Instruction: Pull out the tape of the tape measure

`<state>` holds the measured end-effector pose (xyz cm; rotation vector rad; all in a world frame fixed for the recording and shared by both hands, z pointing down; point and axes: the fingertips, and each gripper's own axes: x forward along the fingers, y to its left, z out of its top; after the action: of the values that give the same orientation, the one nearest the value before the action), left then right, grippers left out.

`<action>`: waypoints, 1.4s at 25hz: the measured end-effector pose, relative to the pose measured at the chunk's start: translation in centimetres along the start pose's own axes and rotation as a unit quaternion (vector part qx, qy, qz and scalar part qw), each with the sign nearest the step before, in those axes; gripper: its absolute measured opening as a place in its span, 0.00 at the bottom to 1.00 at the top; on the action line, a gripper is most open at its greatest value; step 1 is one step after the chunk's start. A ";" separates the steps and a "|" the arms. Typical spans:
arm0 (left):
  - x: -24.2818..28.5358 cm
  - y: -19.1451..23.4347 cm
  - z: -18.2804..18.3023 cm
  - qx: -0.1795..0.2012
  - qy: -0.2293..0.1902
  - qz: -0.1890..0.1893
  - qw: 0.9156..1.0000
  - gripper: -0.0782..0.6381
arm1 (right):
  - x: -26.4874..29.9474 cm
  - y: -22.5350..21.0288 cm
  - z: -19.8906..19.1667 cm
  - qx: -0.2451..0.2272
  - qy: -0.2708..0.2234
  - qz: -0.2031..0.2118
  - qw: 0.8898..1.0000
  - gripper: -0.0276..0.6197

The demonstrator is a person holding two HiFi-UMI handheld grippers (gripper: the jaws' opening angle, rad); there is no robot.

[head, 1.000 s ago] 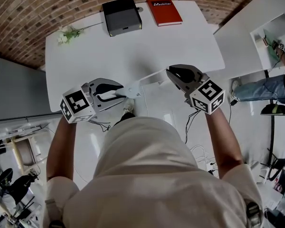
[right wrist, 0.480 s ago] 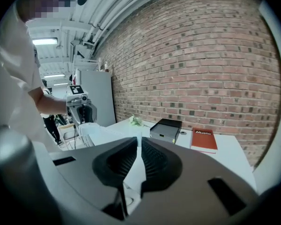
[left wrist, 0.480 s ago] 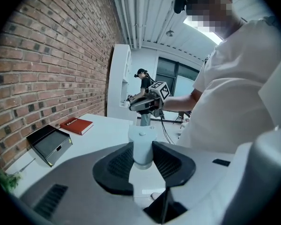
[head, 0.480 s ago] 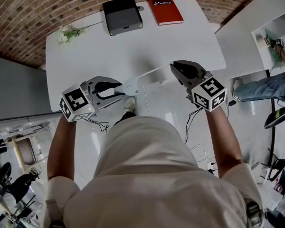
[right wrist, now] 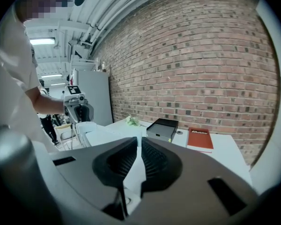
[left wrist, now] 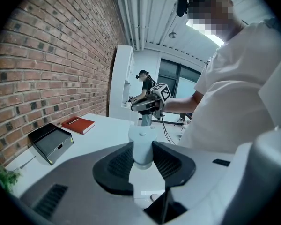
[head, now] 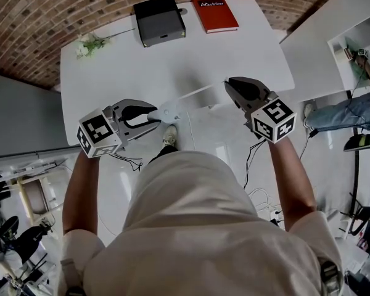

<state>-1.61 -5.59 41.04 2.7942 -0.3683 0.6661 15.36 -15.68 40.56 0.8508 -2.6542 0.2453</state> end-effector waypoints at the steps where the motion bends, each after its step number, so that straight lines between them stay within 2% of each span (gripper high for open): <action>1: -0.1 0.1 -0.2 -0.001 0.002 0.003 1.000 0.28 | -0.2 -0.6 -0.1 0.006 0.000 -0.007 1.000 0.09; 11: -0.3 0.4 -0.8 -0.005 0.010 0.011 1.000 0.28 | -0.6 -1.4 -0.6 0.012 0.000 -0.020 1.000 0.09; 16: -0.8 0.6 -0.9 -0.012 0.009 0.015 1.000 0.28 | -1.7 -3.5 -0.7 0.028 -0.004 -0.054 0.998 0.09; 25: -1.4 0.9 -1.1 -0.017 0.009 0.019 1.000 0.28 | -1.7 -3.4 -0.6 0.023 -0.003 -0.057 0.998 0.10; 29: -1.7 1.0 -1.6 -0.021 0.019 0.026 0.999 0.28 | -2.4 -5.1 -1.0 0.035 -0.001 -0.085 0.996 0.09; 35: -2.3 1.3 -1.6 -0.017 0.024 0.033 0.999 0.28 | -2.2 -5.2 -1.1 0.031 0.006 -0.083 0.996 0.09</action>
<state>-4.63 -5.89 41.62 2.7402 -0.4585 0.7328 20.40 -18.44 41.08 1.0805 -2.5583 0.2914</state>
